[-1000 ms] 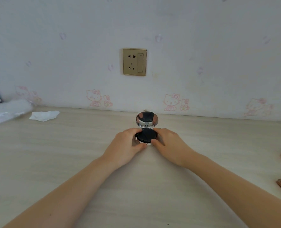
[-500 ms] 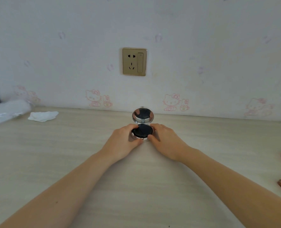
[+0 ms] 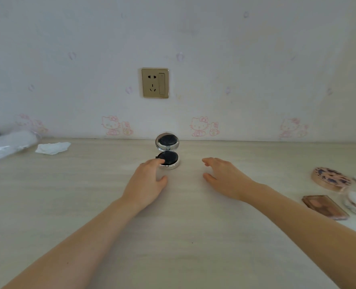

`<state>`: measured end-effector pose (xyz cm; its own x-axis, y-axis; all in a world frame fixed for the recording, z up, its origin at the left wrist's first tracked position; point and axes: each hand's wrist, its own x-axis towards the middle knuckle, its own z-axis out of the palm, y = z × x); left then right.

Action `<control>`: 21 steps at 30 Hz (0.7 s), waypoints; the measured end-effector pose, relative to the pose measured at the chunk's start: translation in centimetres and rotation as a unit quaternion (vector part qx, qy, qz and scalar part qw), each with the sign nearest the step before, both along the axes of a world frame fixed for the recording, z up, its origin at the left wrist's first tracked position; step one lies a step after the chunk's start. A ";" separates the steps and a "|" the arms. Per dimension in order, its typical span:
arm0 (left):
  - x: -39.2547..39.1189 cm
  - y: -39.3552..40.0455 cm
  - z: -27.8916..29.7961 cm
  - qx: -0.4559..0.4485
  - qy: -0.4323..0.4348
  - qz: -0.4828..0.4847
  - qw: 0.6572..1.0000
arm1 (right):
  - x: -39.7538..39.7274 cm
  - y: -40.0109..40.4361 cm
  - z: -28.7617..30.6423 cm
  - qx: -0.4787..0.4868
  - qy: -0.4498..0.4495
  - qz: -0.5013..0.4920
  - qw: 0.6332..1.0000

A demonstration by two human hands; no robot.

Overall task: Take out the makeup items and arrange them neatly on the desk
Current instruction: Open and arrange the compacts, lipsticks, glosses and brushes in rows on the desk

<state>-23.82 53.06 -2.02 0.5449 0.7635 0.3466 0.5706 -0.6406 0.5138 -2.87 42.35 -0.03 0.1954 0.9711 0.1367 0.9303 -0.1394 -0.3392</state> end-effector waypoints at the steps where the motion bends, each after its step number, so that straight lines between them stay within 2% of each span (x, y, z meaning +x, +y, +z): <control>1: 0.2 -0.7 0.0 0.000 -0.003 -0.006 1.000 | 0.3 -1.0 0.1 0.000 -0.006 -0.005 1.000; 8: 4.5 -5.8 0.4 -0.007 -0.007 -0.083 0.996 | 3.6 -8.3 0.9 -0.004 -0.059 -0.043 0.997; 21: 19.0 -12.8 0.7 -0.026 0.010 -0.210 0.977 | 15.0 -17.9 2.5 -0.034 -0.117 -0.157 0.980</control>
